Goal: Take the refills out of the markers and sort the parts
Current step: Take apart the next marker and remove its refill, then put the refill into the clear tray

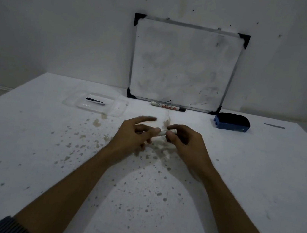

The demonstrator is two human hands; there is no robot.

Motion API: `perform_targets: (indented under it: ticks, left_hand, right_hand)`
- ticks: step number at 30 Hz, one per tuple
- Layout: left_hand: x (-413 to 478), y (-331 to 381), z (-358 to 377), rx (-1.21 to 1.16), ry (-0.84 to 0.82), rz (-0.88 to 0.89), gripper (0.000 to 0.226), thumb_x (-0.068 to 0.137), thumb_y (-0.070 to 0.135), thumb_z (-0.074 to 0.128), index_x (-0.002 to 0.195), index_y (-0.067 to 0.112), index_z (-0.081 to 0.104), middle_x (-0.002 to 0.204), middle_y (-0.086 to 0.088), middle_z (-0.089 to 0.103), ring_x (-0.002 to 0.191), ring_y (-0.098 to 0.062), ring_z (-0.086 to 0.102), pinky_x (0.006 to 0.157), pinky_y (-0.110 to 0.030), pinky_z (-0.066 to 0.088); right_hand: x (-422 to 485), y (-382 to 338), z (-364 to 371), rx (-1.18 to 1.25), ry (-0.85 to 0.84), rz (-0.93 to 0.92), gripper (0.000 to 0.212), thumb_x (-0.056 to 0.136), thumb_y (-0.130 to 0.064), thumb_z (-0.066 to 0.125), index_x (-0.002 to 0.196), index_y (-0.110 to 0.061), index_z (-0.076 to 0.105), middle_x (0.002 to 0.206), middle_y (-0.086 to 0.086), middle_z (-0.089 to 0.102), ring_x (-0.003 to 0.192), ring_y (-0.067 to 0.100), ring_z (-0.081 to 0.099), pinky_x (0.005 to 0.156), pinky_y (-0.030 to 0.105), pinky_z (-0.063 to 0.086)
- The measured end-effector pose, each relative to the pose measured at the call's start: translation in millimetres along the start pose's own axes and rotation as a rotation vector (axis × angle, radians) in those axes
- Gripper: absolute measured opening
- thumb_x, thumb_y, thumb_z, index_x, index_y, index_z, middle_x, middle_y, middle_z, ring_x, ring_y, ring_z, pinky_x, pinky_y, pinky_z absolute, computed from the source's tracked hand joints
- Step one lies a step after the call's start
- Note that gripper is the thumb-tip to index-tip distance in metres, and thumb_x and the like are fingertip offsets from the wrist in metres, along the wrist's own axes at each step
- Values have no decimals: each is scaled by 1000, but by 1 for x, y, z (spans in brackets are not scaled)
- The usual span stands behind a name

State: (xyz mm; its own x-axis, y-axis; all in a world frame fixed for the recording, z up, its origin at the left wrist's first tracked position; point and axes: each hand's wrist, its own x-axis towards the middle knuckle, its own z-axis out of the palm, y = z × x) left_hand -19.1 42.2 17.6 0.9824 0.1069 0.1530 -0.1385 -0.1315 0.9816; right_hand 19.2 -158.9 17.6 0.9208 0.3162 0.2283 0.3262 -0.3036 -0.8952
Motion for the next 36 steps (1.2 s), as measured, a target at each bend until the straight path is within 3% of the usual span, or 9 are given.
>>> perform_targets:
  ticks: [4,11,17,19,22,27,30,32,36]
  left_hand:
    - [3,1,4,-432,88,-197,67,75,30,85,135,16,59,114,-15,78,99,-29,78,87,-39,63]
    - [-3,0,33,-379,124,-78,16,100,26,65,105,14,76,91,0,82,82,-11,77,82,-30,60]
    - [-6,20,35,-179,301,163,7,100,24,66,100,23,73,80,9,79,79,-7,76,80,-28,62]
    - [-14,14,48,-36,183,179,7,100,23,66,102,23,73,88,11,78,85,-1,74,76,-18,58]
    - [-20,1,61,96,49,156,14,100,26,67,108,17,74,97,10,78,90,2,73,78,-16,57]
    - [-9,6,52,3,232,240,5,101,30,64,102,30,69,96,7,76,86,-5,74,73,-20,60]
    - [-10,3,52,69,143,156,5,100,32,66,96,34,69,87,10,77,77,-6,75,63,-18,58]
    - [-7,3,49,18,196,125,10,100,32,65,92,31,71,83,11,78,77,-5,75,67,-14,56]
    - [1,4,40,-162,282,51,20,102,34,62,96,19,75,80,3,78,78,-14,78,75,-26,63]
  right_hand:
    - [3,-4,-8,169,115,82,24,97,-30,67,117,-17,72,96,-2,79,78,0,71,69,16,53]
    - [1,-10,14,295,87,169,26,98,-33,65,116,-17,73,100,2,79,86,13,72,78,25,58]
    - [2,-21,21,1290,192,540,51,102,-41,52,121,3,68,121,22,72,114,32,70,103,38,53]
    - [0,-25,22,1437,182,561,50,105,-38,46,121,4,68,122,25,71,116,35,68,91,37,59]
    - [-1,-24,30,1448,237,585,48,107,-33,39,111,2,73,122,23,71,114,35,68,84,37,61]
    - [3,-19,28,1372,258,509,48,107,-34,41,102,0,75,116,22,74,93,29,75,83,36,59]
    - [4,-17,29,1254,232,503,50,108,-37,39,101,-2,75,107,21,76,91,29,74,88,39,58]
    - [5,-14,30,1171,221,503,48,107,-37,42,105,-2,74,104,20,76,89,28,74,88,38,58]
    - [6,-17,28,797,184,395,33,105,-30,53,109,-5,74,91,12,73,80,21,70,76,33,58]
